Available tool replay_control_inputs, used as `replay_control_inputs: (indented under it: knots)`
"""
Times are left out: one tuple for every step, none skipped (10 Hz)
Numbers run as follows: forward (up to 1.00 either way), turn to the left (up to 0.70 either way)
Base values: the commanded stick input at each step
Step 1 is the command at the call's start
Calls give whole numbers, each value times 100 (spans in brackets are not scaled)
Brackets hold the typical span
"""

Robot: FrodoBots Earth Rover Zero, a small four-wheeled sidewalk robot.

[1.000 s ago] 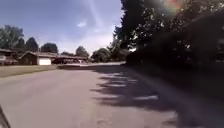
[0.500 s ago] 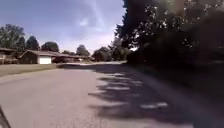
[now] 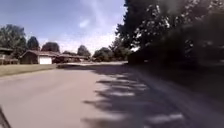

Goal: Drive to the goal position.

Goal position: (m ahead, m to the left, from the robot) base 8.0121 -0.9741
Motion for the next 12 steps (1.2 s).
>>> replay_control_inputs:
  knots:
    - [70, 3]
    - [70, 3]
    - [70, 3]
    - [70, 3]
    - [70, 3]
    - [70, 3]
    - [70, 3]
    - [70, 3]
    - [70, 3]
    - [70, 3]
    - [70, 3]
    - [70, 3]
